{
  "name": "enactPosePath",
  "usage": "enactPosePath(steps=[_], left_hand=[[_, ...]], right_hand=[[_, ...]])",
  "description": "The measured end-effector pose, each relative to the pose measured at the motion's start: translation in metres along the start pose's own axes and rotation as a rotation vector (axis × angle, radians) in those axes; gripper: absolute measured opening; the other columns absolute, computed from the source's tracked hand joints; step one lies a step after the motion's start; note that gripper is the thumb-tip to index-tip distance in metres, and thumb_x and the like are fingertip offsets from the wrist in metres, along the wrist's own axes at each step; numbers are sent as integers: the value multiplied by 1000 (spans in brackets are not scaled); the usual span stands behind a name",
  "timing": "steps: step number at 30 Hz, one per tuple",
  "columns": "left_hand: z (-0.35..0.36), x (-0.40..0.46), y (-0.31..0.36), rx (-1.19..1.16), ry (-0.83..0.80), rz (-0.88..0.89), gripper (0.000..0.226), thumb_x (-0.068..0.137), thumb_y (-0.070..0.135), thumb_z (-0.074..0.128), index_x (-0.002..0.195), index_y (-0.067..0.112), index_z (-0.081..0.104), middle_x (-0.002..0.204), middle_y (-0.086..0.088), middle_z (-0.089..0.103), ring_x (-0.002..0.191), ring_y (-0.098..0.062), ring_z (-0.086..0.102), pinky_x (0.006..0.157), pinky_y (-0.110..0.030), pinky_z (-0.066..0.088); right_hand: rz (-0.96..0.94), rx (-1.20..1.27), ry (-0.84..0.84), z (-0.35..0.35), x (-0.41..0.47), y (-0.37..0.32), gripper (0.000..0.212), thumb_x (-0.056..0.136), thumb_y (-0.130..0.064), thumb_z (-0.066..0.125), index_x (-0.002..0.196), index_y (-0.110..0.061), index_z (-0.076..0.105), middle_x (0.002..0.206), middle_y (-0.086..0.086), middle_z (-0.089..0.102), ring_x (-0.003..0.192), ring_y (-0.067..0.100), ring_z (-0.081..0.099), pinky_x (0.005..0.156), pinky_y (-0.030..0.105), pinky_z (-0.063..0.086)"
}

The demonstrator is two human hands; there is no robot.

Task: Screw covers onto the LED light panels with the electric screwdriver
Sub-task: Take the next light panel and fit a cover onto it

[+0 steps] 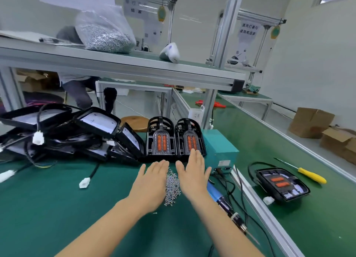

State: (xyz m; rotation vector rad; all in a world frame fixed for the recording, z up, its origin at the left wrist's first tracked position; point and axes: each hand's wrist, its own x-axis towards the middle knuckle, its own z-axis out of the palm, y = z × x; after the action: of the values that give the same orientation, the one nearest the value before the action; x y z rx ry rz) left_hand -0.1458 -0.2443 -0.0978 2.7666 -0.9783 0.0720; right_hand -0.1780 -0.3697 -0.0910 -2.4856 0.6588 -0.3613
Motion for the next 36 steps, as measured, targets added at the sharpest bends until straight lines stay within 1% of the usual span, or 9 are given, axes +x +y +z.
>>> enactPosePath(steps=[6,12,16,20,22,25,27,31,36], left_hand=[[5,-30,-50,7,-13,-144,57,102,17,24,152,17,-2,160,6,0,147,-11,-1,118,-41,-3],[4,-48,-97,66,74,-231,57,102,28,29,152,22,2,160,8,1,147,-13,-3,117,-44,-2],[-20,-43,-127,90,316,-256,56,97,32,41,149,26,22,158,8,14,146,-14,2,117,-44,-2],[-51,-28,-152,174,628,-182,54,76,14,73,128,12,58,139,-8,51,136,-30,38,110,-56,22],[-66,-16,-165,269,606,-220,59,78,14,70,134,13,51,145,-8,45,140,-31,31,112,-57,17],[-82,7,-185,359,484,-281,62,93,19,50,149,21,24,158,1,18,147,-24,5,115,-53,-2],[-86,17,-196,372,447,-331,63,95,19,45,151,22,16,159,3,13,147,-21,2,115,-51,-4],[-89,14,-218,295,442,-500,67,91,20,51,149,17,18,156,-1,20,145,-22,9,115,-49,3],[-92,-2,-246,204,408,-592,61,87,19,54,143,14,31,148,-2,33,139,-24,21,114,-49,12]], right_hand=[[-137,-98,-150,53,-22,-40,65,105,-42,29,156,-16,-2,165,-1,-4,151,14,-4,119,48,-5],[-219,-146,-210,85,-28,-69,64,105,-42,28,156,-17,-3,165,-3,-6,151,14,-6,119,49,-7],[-264,-158,-191,89,-20,-88,64,104,-44,30,157,-21,0,164,-8,-4,151,15,-7,117,55,-8],[-315,-131,-119,87,-7,-107,67,103,-46,35,157,-24,2,164,-10,1,151,16,-7,115,58,-10],[-347,-134,-80,86,1,-118,67,102,-44,38,156,-26,5,164,-9,3,151,16,-6,115,59,-10],[-421,-188,-30,86,12,-136,66,101,-41,42,156,-25,8,164,-6,5,151,19,-6,114,62,-10],[-486,-234,5,87,19,-149,67,101,-38,44,156,-23,9,164,-4,5,151,20,-5,113,62,-12],[-605,-282,86,89,35,-171,65,100,-30,49,154,-15,14,162,1,15,151,22,1,115,57,-14],[-661,-302,102,92,51,-190,51,99,-26,51,145,-11,32,151,4,36,144,23,23,120,45,-1]])
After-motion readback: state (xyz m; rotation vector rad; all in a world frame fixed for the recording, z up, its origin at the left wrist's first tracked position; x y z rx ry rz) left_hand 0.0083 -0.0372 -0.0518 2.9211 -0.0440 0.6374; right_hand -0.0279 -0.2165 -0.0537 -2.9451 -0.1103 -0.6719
